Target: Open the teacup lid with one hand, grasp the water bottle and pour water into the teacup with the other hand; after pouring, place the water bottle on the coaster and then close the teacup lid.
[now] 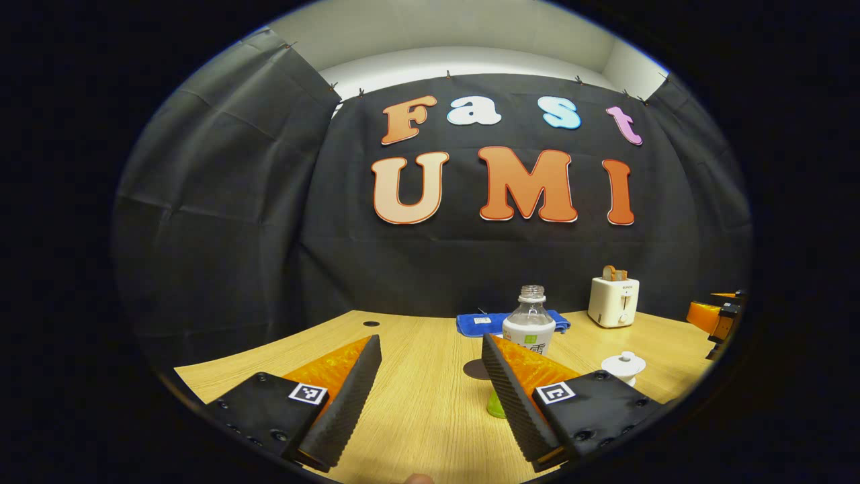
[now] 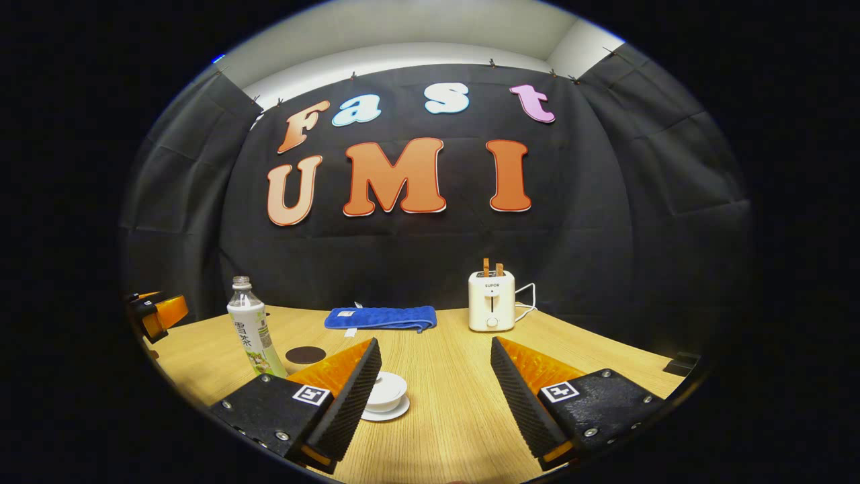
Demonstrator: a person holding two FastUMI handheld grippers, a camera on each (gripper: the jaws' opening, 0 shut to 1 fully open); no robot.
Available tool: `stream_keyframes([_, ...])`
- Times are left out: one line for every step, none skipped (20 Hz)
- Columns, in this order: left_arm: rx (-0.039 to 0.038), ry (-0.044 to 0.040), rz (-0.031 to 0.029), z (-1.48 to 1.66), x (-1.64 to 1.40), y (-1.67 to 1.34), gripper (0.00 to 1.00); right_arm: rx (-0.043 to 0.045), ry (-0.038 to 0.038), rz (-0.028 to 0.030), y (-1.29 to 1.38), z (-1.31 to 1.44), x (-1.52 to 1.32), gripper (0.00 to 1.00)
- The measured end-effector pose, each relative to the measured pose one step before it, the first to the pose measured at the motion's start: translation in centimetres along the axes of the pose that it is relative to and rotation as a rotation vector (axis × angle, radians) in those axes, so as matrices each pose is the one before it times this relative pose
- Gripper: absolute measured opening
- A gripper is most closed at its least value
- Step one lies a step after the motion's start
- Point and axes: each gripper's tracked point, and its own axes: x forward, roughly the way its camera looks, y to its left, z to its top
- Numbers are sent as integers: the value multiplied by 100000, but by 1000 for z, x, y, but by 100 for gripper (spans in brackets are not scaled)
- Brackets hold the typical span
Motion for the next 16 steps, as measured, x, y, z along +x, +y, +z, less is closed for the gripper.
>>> stream_keyframes([40, 243, -434, -125, 136, -152, 95, 64, 30, 50, -11, -30, -44, 98])
stream_keyframes([201, 77, -254, -74, -5, -67, 96, 189, 146, 136, 118, -28, 179, 98])
stream_keyframes([228, 298, -86, -98, 79, 33, 96, 235, 316, -57, -42, -105, 69, 98])
stream_keyframes([138, 482, -112, -206, 75, -82, 95, 369, 597, -236, -16, -279, 177, 98])
stream_keyframes([8, 296, -129, -205, 67, -8, 95, 46, 584, 27, 11, -255, 92, 98])
stream_keyframes([79, 423, -63, -106, -35, -113, 96, -85, 657, -59, 16, -218, 11, 98])
stream_keyframes([33, 694, -177, -208, 25, 2, 95, -103, 621, -62, -8, -226, 61, 98])
stream_keyframes([-137, 368, -224, -135, 101, -182, 96, -88, 479, -35, -19, -98, 109, 98])
stream_keyframes([-76, 18, -325, 84, 60, -43, 96, -131, 220, 50, 107, -111, 169, 98])
stream_keyframes([178, 57, -67, -139, 113, -3, 96, -137, 334, 79, 74, -174, 73, 98])
stream_keyframes([360, 47, 32, -17, -12, -27, 96, -119, 437, 143, 160, -151, 163, 98])
stream_keyframes([421, 140, 10, -82, 64, 24, 96, -191, 583, 432, 270, -183, 256, 98])
stream_keyframes([335, 62, 11, -4, 59, -59, 96, -353, 848, 609, 350, -205, 358, 98])
stream_keyframes([307, 196, -149, -78, 63, -68, 96, -612, 1025, 913, 534, -267, 464, 98])
stream_keyframes([306, 187, -113, -78, 79, -21, 96, -964, 1216, 1283, 609, -289, 466, 98])
stream_keyframes([377, 182, -8, -45, 46, -22, 96, -836, 1684, 1648, 713, -337, 556, 98])
